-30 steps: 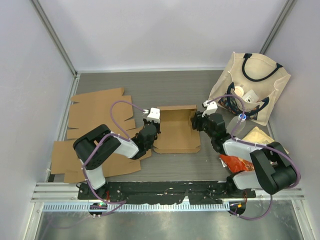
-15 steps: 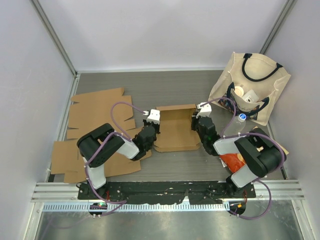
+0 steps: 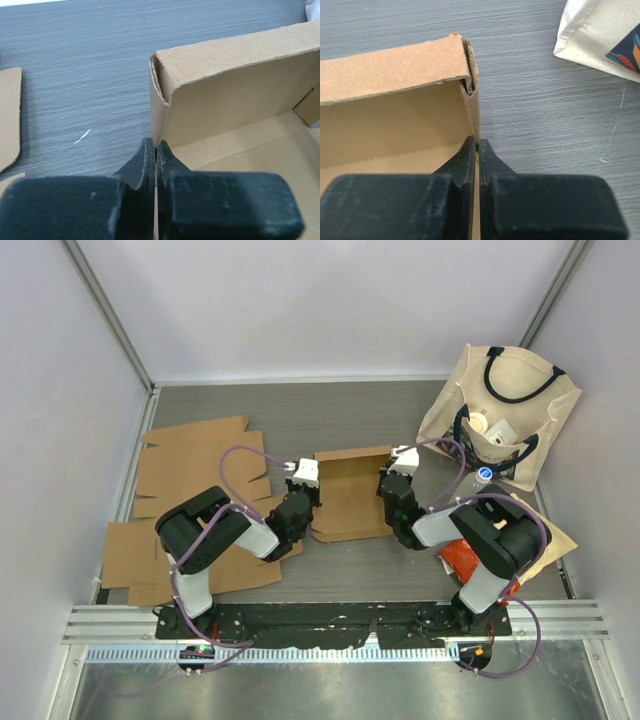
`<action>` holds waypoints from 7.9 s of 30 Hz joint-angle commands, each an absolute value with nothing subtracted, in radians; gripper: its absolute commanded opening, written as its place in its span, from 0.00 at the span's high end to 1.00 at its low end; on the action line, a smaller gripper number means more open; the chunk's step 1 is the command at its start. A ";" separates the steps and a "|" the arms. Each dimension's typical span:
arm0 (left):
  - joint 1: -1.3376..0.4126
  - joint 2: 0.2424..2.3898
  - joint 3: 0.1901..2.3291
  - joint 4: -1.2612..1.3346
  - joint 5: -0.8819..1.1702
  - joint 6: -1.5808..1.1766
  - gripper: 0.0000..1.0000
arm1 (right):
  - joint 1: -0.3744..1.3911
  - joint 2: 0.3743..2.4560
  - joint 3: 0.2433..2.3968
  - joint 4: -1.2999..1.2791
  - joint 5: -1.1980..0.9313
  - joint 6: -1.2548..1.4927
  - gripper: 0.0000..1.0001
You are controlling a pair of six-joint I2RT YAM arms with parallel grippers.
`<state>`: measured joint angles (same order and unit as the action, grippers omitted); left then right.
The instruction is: Fold the paper box
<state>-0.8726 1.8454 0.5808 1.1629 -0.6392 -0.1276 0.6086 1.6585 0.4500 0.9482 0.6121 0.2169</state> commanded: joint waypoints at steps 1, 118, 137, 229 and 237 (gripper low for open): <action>-0.884 1.859 0.571 1.232 -0.690 -0.199 1.00 | 0.698 1.721 0.608 0.772 1.030 0.342 0.99; -0.670 1.762 0.819 0.718 -0.267 -0.150 0.55 | 0.480 0.937 0.400 -0.190 0.095 0.726 0.99; -0.684 1.772 0.744 0.854 -0.241 -0.080 1.00 | 0.535 1.052 0.652 -0.069 0.309 0.444 0.35; -0.791 1.210 0.541 0.459 0.064 -0.456 0.44 | 0.529 0.976 0.594 -0.545 0.041 0.692 0.41; -0.992 1.288 0.552 0.495 0.026 -0.325 0.45 | 0.528 1.002 0.473 -0.459 0.087 0.794 0.50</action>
<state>-0.9382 1.2770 0.5152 0.4175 -0.0113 -0.4068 0.5262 0.9905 0.5045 -0.5293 0.1005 0.7044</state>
